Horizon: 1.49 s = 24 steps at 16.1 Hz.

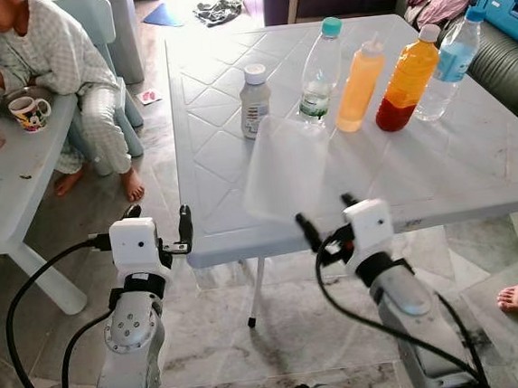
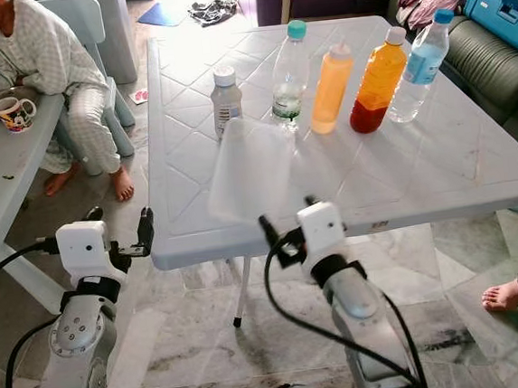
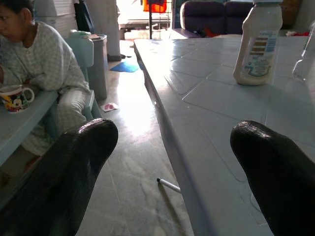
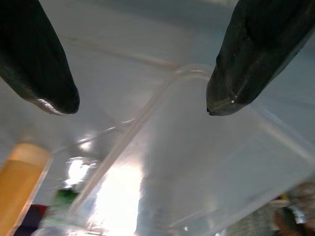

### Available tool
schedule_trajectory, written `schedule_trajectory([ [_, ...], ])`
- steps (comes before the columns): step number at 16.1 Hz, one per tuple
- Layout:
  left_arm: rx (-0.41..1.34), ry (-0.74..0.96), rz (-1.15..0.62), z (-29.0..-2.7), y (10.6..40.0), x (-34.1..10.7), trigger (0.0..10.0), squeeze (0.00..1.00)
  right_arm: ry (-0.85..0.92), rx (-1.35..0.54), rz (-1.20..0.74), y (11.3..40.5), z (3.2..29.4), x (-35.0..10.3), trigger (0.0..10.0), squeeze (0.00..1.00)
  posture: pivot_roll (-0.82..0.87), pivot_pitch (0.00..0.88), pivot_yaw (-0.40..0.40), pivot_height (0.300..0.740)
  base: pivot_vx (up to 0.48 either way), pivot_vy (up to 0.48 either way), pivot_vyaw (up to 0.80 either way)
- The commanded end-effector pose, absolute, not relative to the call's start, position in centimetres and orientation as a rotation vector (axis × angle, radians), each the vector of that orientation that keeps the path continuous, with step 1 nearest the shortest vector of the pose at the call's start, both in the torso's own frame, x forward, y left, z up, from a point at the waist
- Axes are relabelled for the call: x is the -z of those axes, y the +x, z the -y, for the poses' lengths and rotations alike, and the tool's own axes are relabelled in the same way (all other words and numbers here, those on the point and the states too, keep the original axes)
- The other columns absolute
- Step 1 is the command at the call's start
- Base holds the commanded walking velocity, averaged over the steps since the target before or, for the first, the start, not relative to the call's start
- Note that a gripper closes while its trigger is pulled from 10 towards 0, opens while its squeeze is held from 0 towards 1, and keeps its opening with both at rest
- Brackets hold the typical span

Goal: Restocking fridge

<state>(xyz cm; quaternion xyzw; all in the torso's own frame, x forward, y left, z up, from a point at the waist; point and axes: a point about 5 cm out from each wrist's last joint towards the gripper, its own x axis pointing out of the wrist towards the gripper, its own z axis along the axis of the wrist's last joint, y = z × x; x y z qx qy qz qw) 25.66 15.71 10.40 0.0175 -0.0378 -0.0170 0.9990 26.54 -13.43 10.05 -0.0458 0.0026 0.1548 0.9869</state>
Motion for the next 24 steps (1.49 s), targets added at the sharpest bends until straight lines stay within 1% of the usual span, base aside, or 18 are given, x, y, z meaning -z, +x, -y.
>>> schedule_trajectory([
  [1, 0.031, 0.041, 0.062, -15.7, 25.7, -10.2, 10.0, 0.0, -0.092, -0.22, 0.002, 27.2, 14.8, -10.2, 10.0, 0.0, 0.12, 0.072, -0.04, 0.74, 0.0, 0.0, 0.0],
  [4, 0.034, 0.041, 0.063, -15.7, 25.7, -10.2, 10.0, 0.0, -0.099, -0.13, 0.067, 27.7, 16.1, -11.3, 10.0, 0.0, 0.12, 0.075, -0.036, 0.74, 0.0, 0.0, 0.0],
  [7, 0.044, 0.042, 0.064, -15.6, 25.7, -10.3, 10.0, 0.0, -0.035, -0.079, 0.144, 28.3, 16.9, -13.3, 10.0, 0.0, 0.12, 0.084, -0.027, 0.74, 0.0, 0.0, 0.0],
  [8, 0.051, 0.042, 0.06, -15.5, 25.6, -10.2, 10.0, 0.0, 0.024, -0.068, 0.157, 28.7, 17.0, -14.1, 10.0, 0.0, 0.12, 0.087, -0.024, 0.74, 0.0, 0.0, 0.0],
  [9, 0.053, 0.043, 0.059, -15.5, 25.6, -10.2, 10.0, 0.0, 0.062, -0.076, 0.154, 28.9, 17.0, -14.5, 10.0, 0.0, 0.11, 0.09, -0.023, 0.74, 0.0, 0.0, 0.0],
  [10, 0.055, 0.044, 0.058, -15.5, 25.6, -10.2, 10.0, 0.0, 0.074, -0.106, 0.157, 29.0, 16.7, -14.8, 10.0, 0.0, 0.11, 0.091, -0.022, 0.74, 0.0, 0.0, 0.0],
  [12, 0.057, 0.044, 0.058, -15.5, 25.6, -10.3, 10.0, 0.0, 0.085, -0.101, 0.157, 29.1, 16.6, -15.1, 10.0, 0.0, 0.11, 0.092, -0.022, 0.74, 0.0, 0.0, 0.0],
  [13, 0.059, 0.044, 0.057, -15.5, 25.6, -10.2, 10.0, 0.0, 0.111, -0.063, 0.112, 29.4, 16.7, -15.0, 10.0, 0.0, 0.11, 0.093, -0.02, 0.74, 0.0, 0.0, 0.0],
  [15, 0.061, 0.045, 0.055, -15.4, 25.6, -10.2, 10.0, 0.0, 0.115, -0.012, 0.109, 29.7, 17.1, -15.1, 10.0, 0.0, 0.11, 0.095, -0.018, 0.74, 0.0, 0.0, 0.0],
  [16, 0.065, 0.046, 0.052, -15.5, 25.5, -10.2, 10.0, 0.0, 0.26, -0.012, 0.145, 29.8, 17.8, -15.0, 10.0, 0.0, 0.11, 0.096, -0.016, 0.74, 0.0, 0.0, 0.0],
  [17, 0.065, 0.047, 0.051, -15.5, 25.5, -10.2, 10.0, 0.0, 0.282, 0.01, 0.128, 29.7, 18.4, -14.7, 10.0, 0.0, 0.12, 0.099, -0.015, 0.74, 0.0, 0.0, 0.0],
  [18, 0.065, 0.048, 0.051, -15.5, 25.5, -10.2, 10.0, 0.0, 0.318, -0.012, 0.112, 29.6, 18.8, -14.3, 10.0, 0.0, 0.12, 0.099, -0.013, 0.74, 0.0, 0.0, 0.0],
  [20, 0.068, 0.05, 0.05, -15.5, 25.5, -10.3, 10.0, 0.0, 0.407, -0.082, 0.05, 29.8, 18.8, -13.4, 10.0, 0.0, 0.12, 0.107, -0.009, 0.74, 0.0, 0.0, 0.0],
  [21, 0.07, 0.051, 0.049, -15.5, 25.4, -10.3, 10.0, 0.0, 0.388, -0.091, 0.042, 29.9, 18.8, -13.3, 10.0, 0.0, 0.12, 0.111, -0.009, 0.74, 0.0, 0.0, 0.0],
  [24, 0.068, 0.058, 0.045, -15.7, 25.2, -10.3, 10.0, 0.0, 0.303, -0.119, -0.023, 31.3, 18.5, -12.7, 10.0, 0.0, 0.14, 0.121, -0.009, 0.74, 0.0, 0.0, 0.0],
])
